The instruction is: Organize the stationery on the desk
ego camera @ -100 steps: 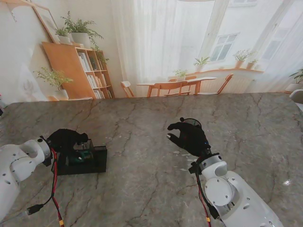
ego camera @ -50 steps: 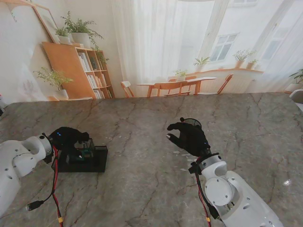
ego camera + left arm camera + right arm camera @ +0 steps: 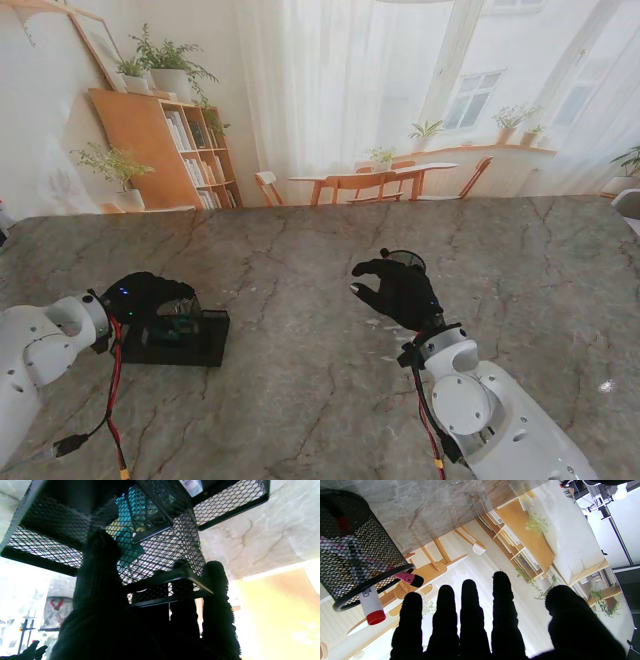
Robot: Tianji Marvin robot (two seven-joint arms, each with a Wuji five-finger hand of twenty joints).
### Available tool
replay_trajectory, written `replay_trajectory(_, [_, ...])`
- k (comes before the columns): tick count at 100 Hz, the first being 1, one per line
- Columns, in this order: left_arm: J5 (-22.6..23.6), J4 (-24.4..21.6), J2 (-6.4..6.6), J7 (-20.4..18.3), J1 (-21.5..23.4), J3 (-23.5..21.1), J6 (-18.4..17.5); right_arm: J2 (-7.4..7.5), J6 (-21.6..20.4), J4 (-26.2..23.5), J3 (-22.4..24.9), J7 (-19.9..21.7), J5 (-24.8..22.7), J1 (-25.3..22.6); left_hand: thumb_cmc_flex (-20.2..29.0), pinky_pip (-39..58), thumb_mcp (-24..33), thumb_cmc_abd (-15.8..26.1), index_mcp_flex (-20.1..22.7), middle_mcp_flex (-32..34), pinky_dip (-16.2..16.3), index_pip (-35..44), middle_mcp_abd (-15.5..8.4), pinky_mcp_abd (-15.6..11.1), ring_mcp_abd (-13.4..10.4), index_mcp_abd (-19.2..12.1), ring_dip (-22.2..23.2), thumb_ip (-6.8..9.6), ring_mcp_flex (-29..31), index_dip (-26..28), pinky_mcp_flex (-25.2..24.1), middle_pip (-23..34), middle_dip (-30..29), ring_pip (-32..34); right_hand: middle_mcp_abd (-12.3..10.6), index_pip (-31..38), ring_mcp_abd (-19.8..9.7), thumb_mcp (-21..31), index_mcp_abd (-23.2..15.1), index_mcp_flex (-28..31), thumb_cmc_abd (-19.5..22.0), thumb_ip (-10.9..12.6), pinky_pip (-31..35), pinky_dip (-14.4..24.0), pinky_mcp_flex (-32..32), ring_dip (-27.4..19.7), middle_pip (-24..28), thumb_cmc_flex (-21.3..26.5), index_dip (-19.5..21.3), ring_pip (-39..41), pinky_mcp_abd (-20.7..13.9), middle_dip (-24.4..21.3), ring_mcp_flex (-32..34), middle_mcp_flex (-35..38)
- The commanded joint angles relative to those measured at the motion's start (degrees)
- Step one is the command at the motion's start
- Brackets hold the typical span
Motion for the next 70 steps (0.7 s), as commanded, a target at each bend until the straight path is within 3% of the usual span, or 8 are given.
replay_trajectory(1, [0.12,-0.57,-0.40,-0.59,1.67,0.19,-0.58,0.05,-0.15,0.08,-0.13,0.81,0.21,0.03,5.42,4.09,7.45,7.36,1.11,-3.05,0.15,-3.43,-1.40,-0.69,0.01,-10.62,-1.73,-0.57,-2.69,-3.91,-1.98,-2.25,-2.39,-2.02,-0.10,0.35,-0.68,-1.11,0.11,0.70,2.32,0.53,0.73,0.85,-0.55,0.85,0.98,0.33,1.49,0.34,-0.85,0.72,-0.99,0.53])
replay_trajectory(22, [0.06,-3.40,-0.54,-1.90,3.20,-1.76,-0.59,0.05,-0.11,0.14,-0.23,0.94,0.32,0.10,0.26,1.82,7.18,7.52,-1.73,-6.86,-0.85,-15.95,-1.11,5.61,1.50,-9.87,-5.34,-0.69,-7.53,-8.96,-8.70,-8.58,-6.82,-6.95,-0.11,0.39,-0.63,-1.11,0.17,0.78,2.28,0.53,0.72,0.84,-0.55,0.84,0.97,0.34,1.51,0.32,-0.85,0.71,-1.02,0.51])
replay_trajectory(40, [-0.06,-5.50,-0.61,-3.74,3.87,-3.01,0.04,0.04,0.00,0.10,-0.25,0.94,0.33,0.08,-2.36,-3.38,6.93,8.57,-2.40,-8.39,-3.00,-19.69,-1.17,14.74,3.53,-10.05,-11.83,-0.81,-11.00,-9.37,-15.70,-12.43,-9.41,-13.91,-0.22,0.38,-0.67,-1.10,0.14,0.79,2.25,0.53,0.74,0.85,-0.58,0.85,1.01,0.35,1.50,0.33,-0.84,0.73,-1.00,0.58])
replay_trajectory(50, [-0.42,-6.63,-0.67,-4.90,4.17,-3.67,0.57,0.04,0.02,0.08,-0.25,0.95,0.32,0.08,-3.99,-6.16,6.77,9.33,-2.65,-8.97,-5.35,-20.53,-0.76,17.62,4.61,-9.85,-15.04,-0.87,-12.44,-9.67,-17.95,-13.89,-10.69,-16.61,-0.07,0.32,-0.64,-1.07,0.15,0.64,2.29,0.54,0.75,0.85,-0.57,0.84,0.96,0.37,1.48,0.32,-0.82,0.71,-1.03,0.49])
replay_trajectory(70, [-1.86,-10.12,-0.83,-7.71,5.13,-5.82,1.06,0.04,0.14,-0.03,-0.22,0.92,0.27,0.03,-10.84,-10.76,6.36,11.52,-3.46,-10.28,-9.28,-21.67,0.01,20.59,6.21,-9.26,-18.91,-0.77,-14.80,-10.45,-20.29,-15.56,-12.60,-19.64,-0.06,0.34,-0.63,-1.09,0.10,0.70,2.27,0.53,0.73,0.84,-0.58,0.84,0.97,0.34,1.49,0.30,-0.85,0.72,-1.04,0.52])
